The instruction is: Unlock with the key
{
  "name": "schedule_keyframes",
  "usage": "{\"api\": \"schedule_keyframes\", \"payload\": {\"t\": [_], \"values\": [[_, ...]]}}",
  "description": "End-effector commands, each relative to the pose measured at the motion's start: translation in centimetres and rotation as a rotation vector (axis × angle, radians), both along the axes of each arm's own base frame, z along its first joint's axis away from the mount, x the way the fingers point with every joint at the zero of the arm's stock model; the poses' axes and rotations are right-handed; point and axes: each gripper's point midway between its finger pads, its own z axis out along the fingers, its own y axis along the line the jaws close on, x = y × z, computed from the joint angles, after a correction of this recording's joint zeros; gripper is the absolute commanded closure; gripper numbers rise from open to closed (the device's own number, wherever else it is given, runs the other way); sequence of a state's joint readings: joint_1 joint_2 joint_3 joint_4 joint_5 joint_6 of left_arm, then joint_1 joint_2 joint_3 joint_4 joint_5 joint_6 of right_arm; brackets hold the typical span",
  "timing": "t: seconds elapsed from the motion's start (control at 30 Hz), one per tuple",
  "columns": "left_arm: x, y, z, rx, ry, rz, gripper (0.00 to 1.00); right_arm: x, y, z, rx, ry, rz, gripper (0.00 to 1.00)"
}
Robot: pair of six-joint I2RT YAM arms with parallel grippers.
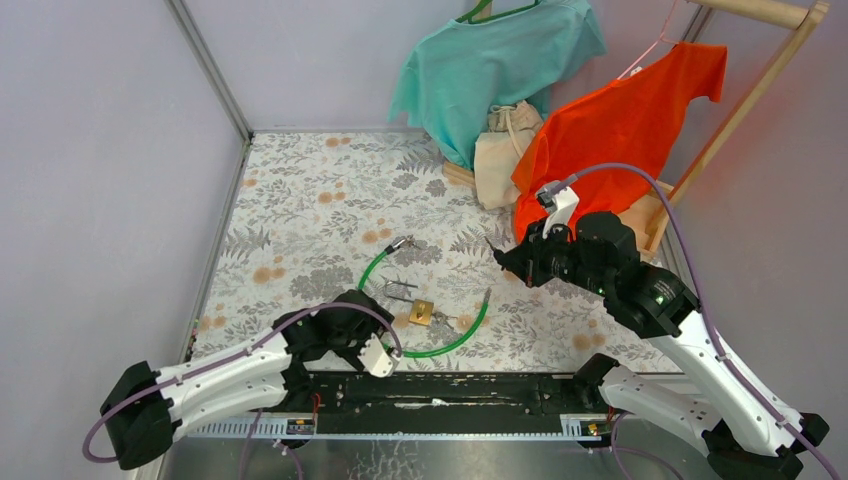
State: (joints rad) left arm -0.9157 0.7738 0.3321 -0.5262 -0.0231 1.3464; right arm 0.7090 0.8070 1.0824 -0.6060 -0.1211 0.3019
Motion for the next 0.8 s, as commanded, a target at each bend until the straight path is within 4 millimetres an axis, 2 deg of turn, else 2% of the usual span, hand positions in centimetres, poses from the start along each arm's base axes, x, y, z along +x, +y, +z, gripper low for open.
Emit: {"api": "schedule_keyframes", "payload": {"t": [0.0, 0.2, 0.57, 0.63, 0.77], "values": [[-0.1, -1.3, 0.4, 0.002, 0.034, -0.051, 0.00, 0.8, 0.2, 2.4, 0.040, -0.089, -0.005, 1.00], [-0.1, -1.0, 0.0, 0.020, 0.050, -0.032, 0.12, 0.7, 0.1, 2.5, 0.045, -0.097, -0.009, 1.00], [-0.9, -0.8, -1.8, 0.043, 0.048, -0.114, 0.13, 0.7, 0.1, 2.3, 0.047, -0.089, -0.011, 1.00], [-0.6, -1.1, -1.4, 0.035, 0.063, -0.078, 0.19, 0.7, 0.0, 2.3, 0.048, -0.088, -0.015, 1.00], [-0.3, -1.3, -0.8, 0.008, 0.071, -0.021, 0.38, 0.7, 0.0, 2.3, 0.050, -0.090, -0.018, 1.00]]}}
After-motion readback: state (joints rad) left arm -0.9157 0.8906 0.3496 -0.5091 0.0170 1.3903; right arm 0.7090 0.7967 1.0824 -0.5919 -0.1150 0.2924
